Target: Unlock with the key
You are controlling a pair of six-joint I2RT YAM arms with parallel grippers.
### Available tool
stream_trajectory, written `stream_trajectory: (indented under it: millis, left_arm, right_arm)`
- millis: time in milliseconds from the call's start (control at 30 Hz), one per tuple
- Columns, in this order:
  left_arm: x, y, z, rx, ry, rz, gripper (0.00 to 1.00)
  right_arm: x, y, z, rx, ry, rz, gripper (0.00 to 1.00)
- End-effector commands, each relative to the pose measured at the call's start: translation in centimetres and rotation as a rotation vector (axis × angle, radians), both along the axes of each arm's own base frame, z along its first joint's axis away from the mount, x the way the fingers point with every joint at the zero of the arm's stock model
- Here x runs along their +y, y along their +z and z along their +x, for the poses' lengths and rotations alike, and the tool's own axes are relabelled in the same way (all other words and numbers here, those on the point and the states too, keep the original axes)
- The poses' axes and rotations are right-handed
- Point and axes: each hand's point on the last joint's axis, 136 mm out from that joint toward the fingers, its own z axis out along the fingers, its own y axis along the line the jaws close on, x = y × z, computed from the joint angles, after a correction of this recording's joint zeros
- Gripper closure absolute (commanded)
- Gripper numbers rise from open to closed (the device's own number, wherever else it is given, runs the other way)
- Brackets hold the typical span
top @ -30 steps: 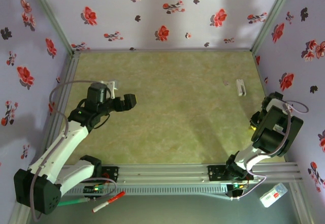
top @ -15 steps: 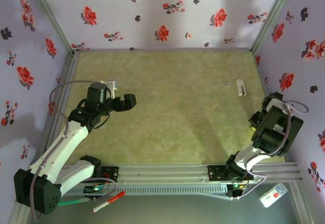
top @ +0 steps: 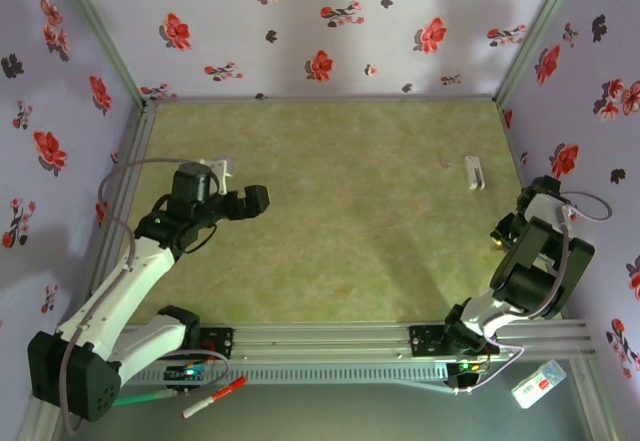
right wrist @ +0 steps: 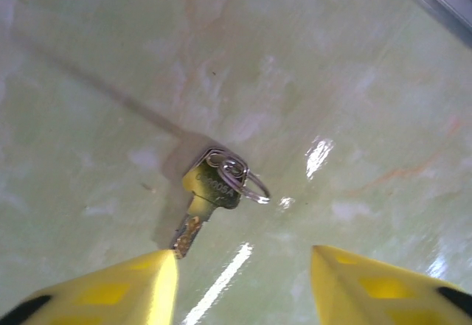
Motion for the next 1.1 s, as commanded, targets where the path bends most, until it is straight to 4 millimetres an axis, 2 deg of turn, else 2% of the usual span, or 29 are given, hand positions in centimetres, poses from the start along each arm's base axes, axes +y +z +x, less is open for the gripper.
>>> stream_trajectory:
  millis: [0, 233, 733, 1067]
  left_arm:
    - [-0.3, -0.7, -0.6, 0.024, -0.021, -0.002, 0.0]
    - [-0.3, -0.9, -0.6, 0.03, -0.025, -0.001, 0.0]
    - [-0.4, -1.3, -0.5, 0.045, -0.027, 0.008, 0.0]
    - [-0.3, -1.1, -0.7, 0.039, -0.027, 0.006, 0.0]
  right_arm:
    - [-1.0, 0.1, -1.1, 0.088, 0.012, -0.056, 0.4]
    - [-2.1, 0.7, 0.0, 0.096, 0.044, -0.08, 0.38]
    - [-1.2, -1.2, 1.6, 0.089, 0.098, 0.002, 0.54]
    - [-1.4, -1.7, 1.5, 0.112, 0.104, -0.004, 0.58]
